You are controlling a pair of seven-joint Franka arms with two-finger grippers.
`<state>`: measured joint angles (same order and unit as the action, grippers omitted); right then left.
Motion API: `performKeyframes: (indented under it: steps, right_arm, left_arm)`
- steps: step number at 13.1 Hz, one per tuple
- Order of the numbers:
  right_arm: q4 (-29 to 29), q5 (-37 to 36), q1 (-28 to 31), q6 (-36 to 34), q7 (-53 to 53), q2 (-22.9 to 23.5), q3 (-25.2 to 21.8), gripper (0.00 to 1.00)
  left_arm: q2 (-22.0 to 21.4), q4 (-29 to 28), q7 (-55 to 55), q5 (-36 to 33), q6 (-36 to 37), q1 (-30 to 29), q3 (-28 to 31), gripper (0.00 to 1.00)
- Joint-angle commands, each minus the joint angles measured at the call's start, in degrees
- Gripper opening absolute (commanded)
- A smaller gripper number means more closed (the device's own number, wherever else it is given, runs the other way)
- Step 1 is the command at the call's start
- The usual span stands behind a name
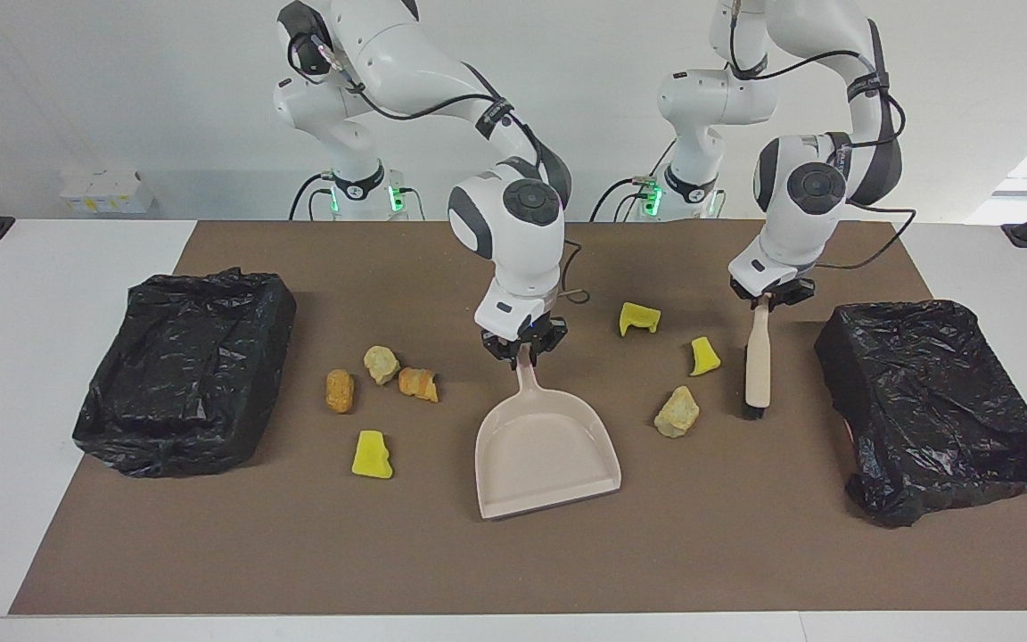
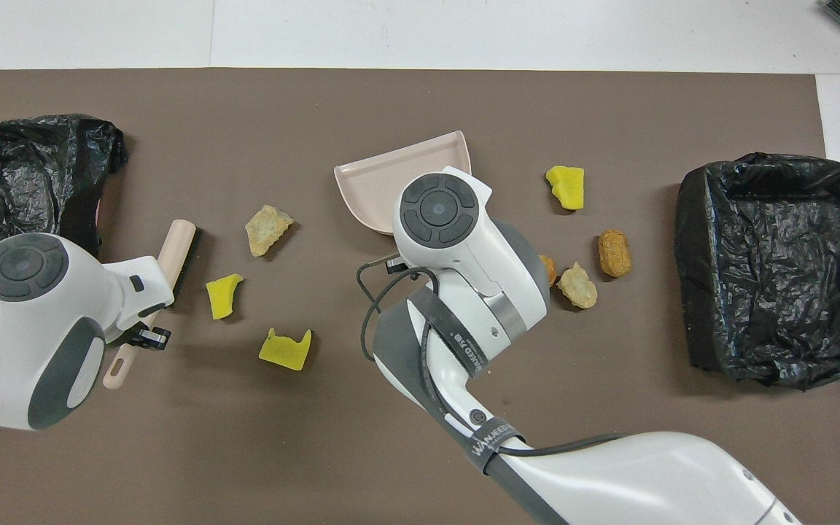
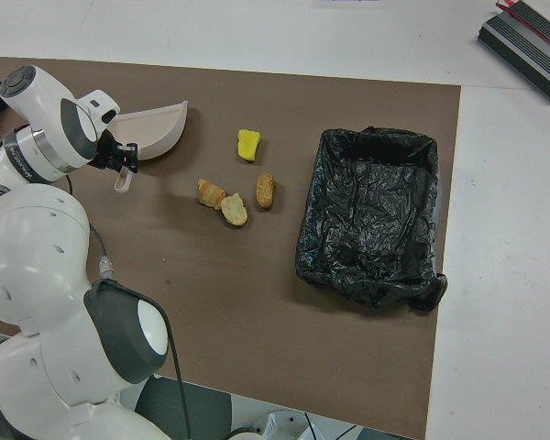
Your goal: Sweep and dump trash in bin
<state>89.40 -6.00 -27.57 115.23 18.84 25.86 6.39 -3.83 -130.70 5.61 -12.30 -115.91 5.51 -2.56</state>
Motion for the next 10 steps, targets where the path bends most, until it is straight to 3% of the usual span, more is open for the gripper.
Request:
performKeyframes:
  steps: [1,4,10]
  right_arm:
    - [5.3,0.6,1.9,-6.1,-12.5,-6.6,0.7,0.0]
    - [6.7,0.4,2.7,-14.3,-25.8,-10.2,0.6,0.0]
    - [14.4,-2.5,3.1,-12.5,-42.9,-15.0,0.5,0.0]
  left_arm:
    - [-1.8,-1.7,0.5,-0.1,-0.4,1.2,-0.3,0.0]
    - [-4.0,-4.7,0.5,0.0,-0.2,3.5,-0.3,0.0]
    - [-6.1,-7.0,-0.4,6.7,0.2,11.6,-0.3,0.0]
